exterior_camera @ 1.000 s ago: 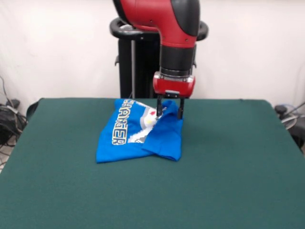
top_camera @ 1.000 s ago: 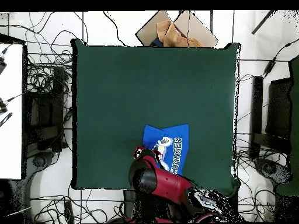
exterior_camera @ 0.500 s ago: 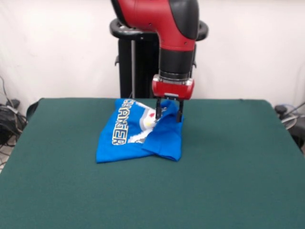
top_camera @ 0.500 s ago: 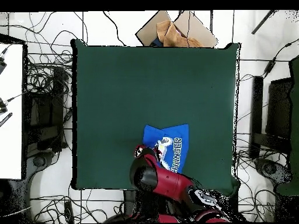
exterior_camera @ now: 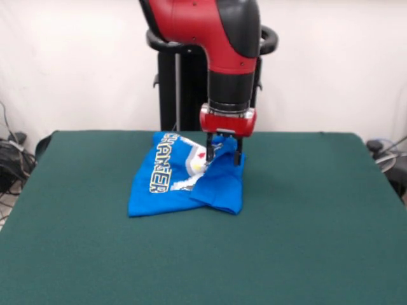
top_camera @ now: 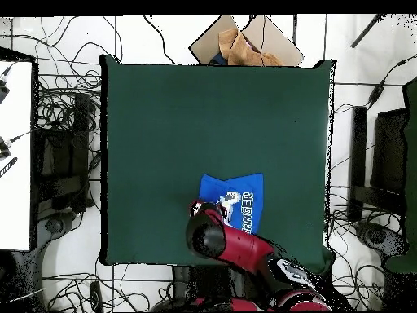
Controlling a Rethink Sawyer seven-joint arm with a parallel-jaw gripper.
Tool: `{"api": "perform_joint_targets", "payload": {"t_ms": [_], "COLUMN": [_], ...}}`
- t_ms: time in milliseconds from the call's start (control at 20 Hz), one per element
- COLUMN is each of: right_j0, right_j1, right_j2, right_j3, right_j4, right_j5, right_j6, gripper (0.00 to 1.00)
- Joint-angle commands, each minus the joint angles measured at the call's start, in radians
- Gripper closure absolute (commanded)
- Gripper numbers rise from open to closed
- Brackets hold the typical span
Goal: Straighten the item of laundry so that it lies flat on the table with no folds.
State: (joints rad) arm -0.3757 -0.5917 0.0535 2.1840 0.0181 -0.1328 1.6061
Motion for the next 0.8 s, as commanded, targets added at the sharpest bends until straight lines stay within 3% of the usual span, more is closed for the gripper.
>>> {"api": "perform_joint_targets", "payload": {"t_ms": [50, 300, 500, 800], "right_j0": [-0.011, -0.05, 0.01, 0.014], "right_j1": [0.008, 0.038, -0.036, 0.009], "right_j2": [0.083, 0.171, 0.119, 0.137], "right_j3": [-0.183, -0.191, -0.193, -0.199], "right_j4": [0.041, 0.024, 0.027, 0.018], "right_j5": [0.357, 0.461, 0.543, 0.38], "right_j6": [0.066, 0.054, 0.1, 0.136], "gripper": [0.0, 0.0, 0.0, 0.0]}}
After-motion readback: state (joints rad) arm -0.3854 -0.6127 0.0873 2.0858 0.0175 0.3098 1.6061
